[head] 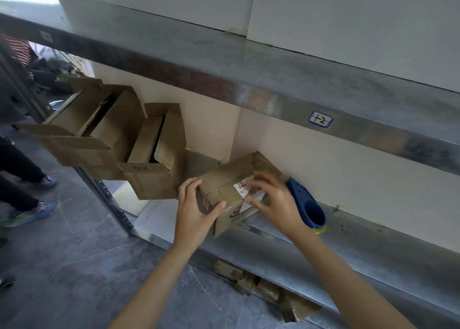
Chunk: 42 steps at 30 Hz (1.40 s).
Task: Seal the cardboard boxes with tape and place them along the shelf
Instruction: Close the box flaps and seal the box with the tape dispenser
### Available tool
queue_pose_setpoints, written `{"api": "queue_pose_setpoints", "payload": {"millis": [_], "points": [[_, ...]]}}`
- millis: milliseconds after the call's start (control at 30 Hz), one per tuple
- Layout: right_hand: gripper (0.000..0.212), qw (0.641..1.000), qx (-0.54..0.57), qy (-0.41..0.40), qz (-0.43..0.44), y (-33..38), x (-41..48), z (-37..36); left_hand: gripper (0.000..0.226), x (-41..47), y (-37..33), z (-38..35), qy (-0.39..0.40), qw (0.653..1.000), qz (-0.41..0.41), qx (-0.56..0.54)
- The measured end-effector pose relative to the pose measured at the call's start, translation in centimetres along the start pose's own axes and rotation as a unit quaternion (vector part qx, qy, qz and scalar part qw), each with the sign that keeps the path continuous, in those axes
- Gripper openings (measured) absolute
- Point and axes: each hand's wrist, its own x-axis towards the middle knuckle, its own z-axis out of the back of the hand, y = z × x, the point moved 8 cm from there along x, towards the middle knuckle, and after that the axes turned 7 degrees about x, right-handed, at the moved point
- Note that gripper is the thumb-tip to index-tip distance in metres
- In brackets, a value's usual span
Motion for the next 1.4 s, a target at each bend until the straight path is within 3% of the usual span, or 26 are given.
{"api": "queue_pose_setpoints", "payload": {"millis": [133, 233, 433, 533, 733, 933, 1133, 1400], "points": [[0.059, 0.993, -0.049, 0.016, -0.108, -3.8, 0.4, 1.7, 0.074, 0.2, 1.0, 0.3, 0.034, 0.999, -0.011, -0.005], [0.067, 0.986, -0.008, 0.045, -0.159, -5.1, -0.2, 1.4, 0.073, 0.7, 1.3, 0.0, 0.064, 0.997, -0.003, -0.030], [0.060, 0.991, 0.000, -0.029, -0.129, -4.1, -1.3, 1.7, 0.072, 3.5, 1.3, -0.5, 0.113, 0.992, 0.021, -0.053], [0.064, 0.989, -0.024, -0.050, -0.136, -3.9, -2.0, 1.8, 0.065, 5.1, 0.2, -0.6, 0.090, 0.996, -0.007, 0.000], [0.039, 0.981, -0.118, -0.114, -0.102, -3.6, -0.7, 3.2, 0.063, 6.5, -0.7, -2.1, 0.057, 0.996, -0.030, 0.069], [0.071, 0.987, -0.004, -0.005, -0.161, -5.5, 0.8, 0.3, 0.068, 6.4, -0.7, -3.5, 0.092, 0.993, -0.057, 0.052], [0.081, 0.980, 0.063, -0.017, -0.187, -5.9, 0.6, 0.0, 0.069, 6.6, -0.6, -4.0, 0.110, 0.991, -0.062, 0.049], [0.085, 0.977, 0.077, -0.036, -0.194, -5.7, 0.3, 0.5, 0.072, 7.3, -1.4, -3.4, 0.121, 0.974, -0.102, 0.160]]}}
